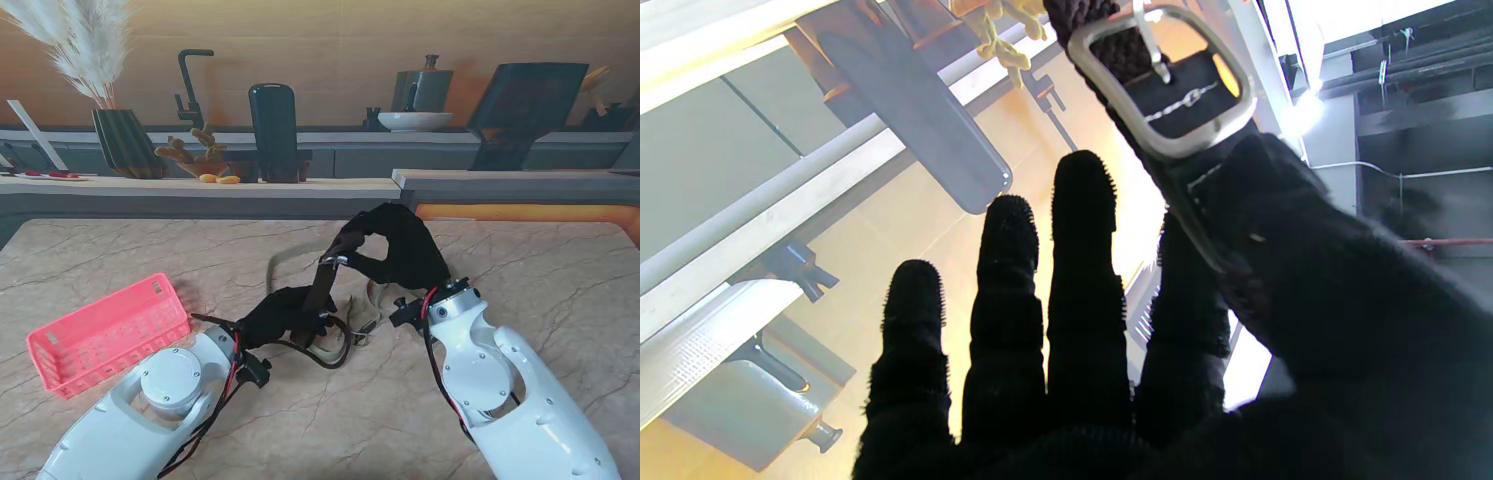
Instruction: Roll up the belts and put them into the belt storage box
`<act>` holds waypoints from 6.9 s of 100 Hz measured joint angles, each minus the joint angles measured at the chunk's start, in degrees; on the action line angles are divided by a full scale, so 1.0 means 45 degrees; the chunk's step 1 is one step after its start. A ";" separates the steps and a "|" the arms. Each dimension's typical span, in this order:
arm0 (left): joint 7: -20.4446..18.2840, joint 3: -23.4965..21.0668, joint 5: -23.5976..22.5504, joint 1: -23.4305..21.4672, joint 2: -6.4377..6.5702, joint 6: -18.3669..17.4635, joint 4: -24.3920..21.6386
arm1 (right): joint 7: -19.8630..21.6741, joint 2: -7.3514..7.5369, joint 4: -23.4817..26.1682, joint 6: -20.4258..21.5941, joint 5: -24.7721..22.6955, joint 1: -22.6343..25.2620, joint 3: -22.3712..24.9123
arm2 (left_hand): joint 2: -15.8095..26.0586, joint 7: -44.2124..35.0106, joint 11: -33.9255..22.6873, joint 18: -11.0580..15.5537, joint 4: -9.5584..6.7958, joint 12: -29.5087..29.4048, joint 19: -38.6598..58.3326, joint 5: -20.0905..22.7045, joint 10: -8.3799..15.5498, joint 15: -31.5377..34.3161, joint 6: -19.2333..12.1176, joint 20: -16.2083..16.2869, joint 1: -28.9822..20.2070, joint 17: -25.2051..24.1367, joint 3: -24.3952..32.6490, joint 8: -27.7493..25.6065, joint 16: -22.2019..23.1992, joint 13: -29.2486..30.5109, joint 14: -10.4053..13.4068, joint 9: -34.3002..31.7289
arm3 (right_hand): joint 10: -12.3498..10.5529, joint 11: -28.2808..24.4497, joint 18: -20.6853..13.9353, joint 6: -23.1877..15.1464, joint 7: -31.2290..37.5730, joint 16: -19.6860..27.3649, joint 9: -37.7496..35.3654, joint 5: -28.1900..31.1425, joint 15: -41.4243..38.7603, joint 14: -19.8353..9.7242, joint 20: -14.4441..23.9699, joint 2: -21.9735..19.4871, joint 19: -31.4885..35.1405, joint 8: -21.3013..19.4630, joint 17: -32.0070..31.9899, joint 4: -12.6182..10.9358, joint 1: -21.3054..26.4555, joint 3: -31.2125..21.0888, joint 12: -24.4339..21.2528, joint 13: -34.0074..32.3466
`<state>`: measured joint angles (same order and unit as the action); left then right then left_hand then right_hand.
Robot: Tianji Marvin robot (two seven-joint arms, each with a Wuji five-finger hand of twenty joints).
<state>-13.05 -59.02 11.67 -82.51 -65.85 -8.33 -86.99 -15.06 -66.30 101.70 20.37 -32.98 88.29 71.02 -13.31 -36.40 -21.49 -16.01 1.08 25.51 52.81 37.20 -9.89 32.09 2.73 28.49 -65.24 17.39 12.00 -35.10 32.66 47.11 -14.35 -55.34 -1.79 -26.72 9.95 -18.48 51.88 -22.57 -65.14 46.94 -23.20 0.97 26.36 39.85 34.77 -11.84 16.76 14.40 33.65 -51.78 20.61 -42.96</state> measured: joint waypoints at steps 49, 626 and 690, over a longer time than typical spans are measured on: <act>-0.0775 0.0109 0.0943 -0.0169 0.0112 -0.0038 -0.0181 | -0.0608 0.0075 -0.2376 -0.0153 -0.0948 -0.1252 -0.1270 | 0.0014 -0.0485 -0.0021 -0.0023 0.0000 -0.0942 0.0493 0.0002 -0.0082 0.0444 0.0363 0.0002 -0.0144 0.0120 -0.0253 0.0325 -0.0303 0.0129 -0.0131 -0.0140 | 0.0021 -0.0750 0.0177 0.0090 0.0101 -0.0009 0.0319 -0.0068 -0.0522 -0.0001 -0.0009 -0.0109 0.0555 0.0000 -0.0474 0.0000 0.0023 0.0132 -0.0187 0.0274; 0.2606 0.0491 -0.0566 -0.0224 -0.0607 -0.0116 -0.0026 | -0.1306 0.0741 -0.0928 0.1578 -0.5702 -0.1997 -0.0164 | -0.1432 -0.1831 -0.0249 0.0594 0.0670 0.0674 -0.0520 -0.0297 0.0372 -0.0236 -0.0146 0.0339 0.0867 -0.1015 0.2999 0.0381 -0.0209 -0.1371 0.0499 -0.0632 | -0.0013 -0.1699 0.0832 0.0382 0.0658 -0.0848 0.1220 -0.0526 -0.1707 -0.0173 -0.0607 -0.1441 0.1200 -0.1239 -0.0624 -0.0078 -0.0520 0.1341 0.0029 0.0424; 0.1151 0.0513 0.0421 -0.0149 -0.0468 0.0178 0.0027 | -0.1123 0.0831 -0.1755 0.1163 -0.5758 -0.2435 -0.0358 | -0.2712 -0.3489 -0.1459 0.0573 0.0654 0.4136 -0.0477 -0.0690 0.0582 0.0009 -0.0600 0.0342 0.2612 -0.1238 0.4637 -0.1780 0.0281 -0.1749 0.0124 -0.0481 | -0.0015 -0.1699 0.0832 0.0386 0.0718 -0.0848 0.1220 -0.0526 -0.1707 -0.0181 -0.0752 -0.1441 0.1310 -0.1342 -0.0624 -0.0078 -0.0520 0.1375 0.0028 0.0424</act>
<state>-7.87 -56.71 13.57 -83.18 -67.96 -7.53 -86.87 -20.11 -62.56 93.80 25.60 -58.89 77.33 69.41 -25.52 -52.10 -28.06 -13.43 4.02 44.12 50.67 34.09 -7.27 32.13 0.03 30.03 -53.48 11.81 32.87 -43.11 33.93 39.24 -13.79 -57.50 -1.85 -34.36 13.69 -16.74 55.11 -26.38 -59.65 44.57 -30.88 0.16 22.97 33.37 40.67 -17.88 13.95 14.05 31.31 -45.60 20.73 -41.06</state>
